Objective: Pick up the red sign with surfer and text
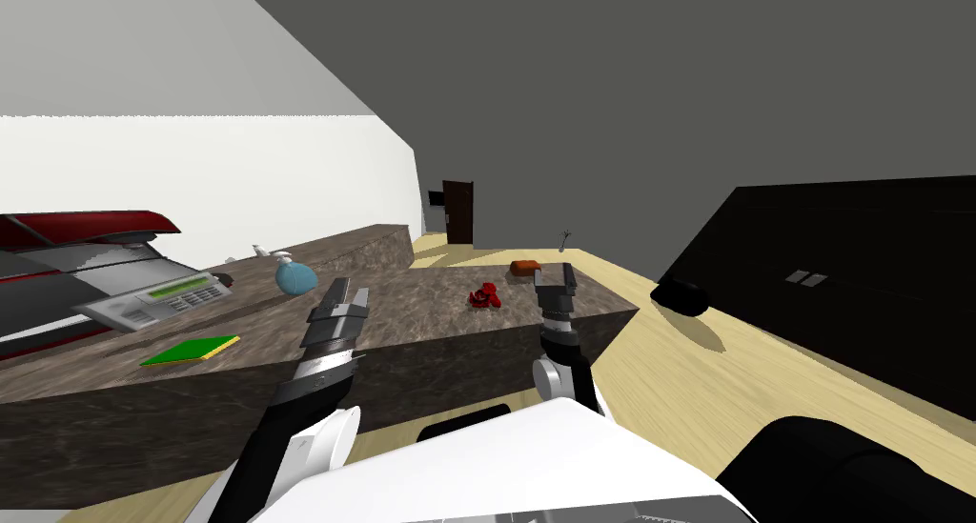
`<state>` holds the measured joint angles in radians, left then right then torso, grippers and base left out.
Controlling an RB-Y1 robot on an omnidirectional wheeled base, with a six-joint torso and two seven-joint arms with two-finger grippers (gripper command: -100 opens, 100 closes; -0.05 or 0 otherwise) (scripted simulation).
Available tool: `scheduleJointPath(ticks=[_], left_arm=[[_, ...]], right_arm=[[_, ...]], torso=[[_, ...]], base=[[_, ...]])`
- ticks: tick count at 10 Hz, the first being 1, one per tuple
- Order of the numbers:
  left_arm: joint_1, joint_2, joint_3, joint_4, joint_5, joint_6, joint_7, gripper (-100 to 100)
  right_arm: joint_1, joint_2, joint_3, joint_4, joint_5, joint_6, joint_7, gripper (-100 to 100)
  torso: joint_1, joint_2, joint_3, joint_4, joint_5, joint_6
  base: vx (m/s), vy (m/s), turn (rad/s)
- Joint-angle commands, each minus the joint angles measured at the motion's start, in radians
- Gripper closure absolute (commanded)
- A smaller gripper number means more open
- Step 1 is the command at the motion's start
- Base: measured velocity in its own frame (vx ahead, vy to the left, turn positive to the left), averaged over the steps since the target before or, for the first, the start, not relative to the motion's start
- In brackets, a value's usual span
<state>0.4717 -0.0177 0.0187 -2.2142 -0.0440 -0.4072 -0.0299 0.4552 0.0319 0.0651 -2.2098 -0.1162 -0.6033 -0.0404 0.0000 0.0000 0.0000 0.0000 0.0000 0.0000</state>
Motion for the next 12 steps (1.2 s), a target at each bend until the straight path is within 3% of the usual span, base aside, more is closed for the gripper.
scheduleJointPath(ticks=[1,6,9,12], left_arm=[[0.0,0.0,0.0,0.0,0.0,0.0,0.0,0],[0.0,0.0,0.0,0.0,0.0,0.0,0.0,0],[0.0,0.0,0.0,0.0,0.0,0.0,0.0,0],[0.0,0.0,0.0,0.0,0.0,0.0,0.0,0]], right_arm=[[0.007,-0.037,0.007,-0.001,0.002,-0.004,0.002,-100],[0.049,-0.178,0.053,0.002,0.011,-0.021,0.008,-100],[0.064,-0.231,0.073,0.006,0.012,-0.025,0.01,-100],[0.098,-0.32,0.12,0.02,0.014,-0.033,0.013,-100]], torso=[[0.0,0.0,0.0,0.0,0.0,0.0],[-0.003,0.004,0.002,0.001,-0.001,0.0],[-0.002,0.003,0.002,0.001,-0.001,0.0],[-0.002,0.002,0.001,0.0,0.0,0.0]], base=[[-0.016,-0.008,0.048],[-0.048,-0.03,0.077],[-0.037,-0.027,0.068],[-0.038,-0.02,0.097]])
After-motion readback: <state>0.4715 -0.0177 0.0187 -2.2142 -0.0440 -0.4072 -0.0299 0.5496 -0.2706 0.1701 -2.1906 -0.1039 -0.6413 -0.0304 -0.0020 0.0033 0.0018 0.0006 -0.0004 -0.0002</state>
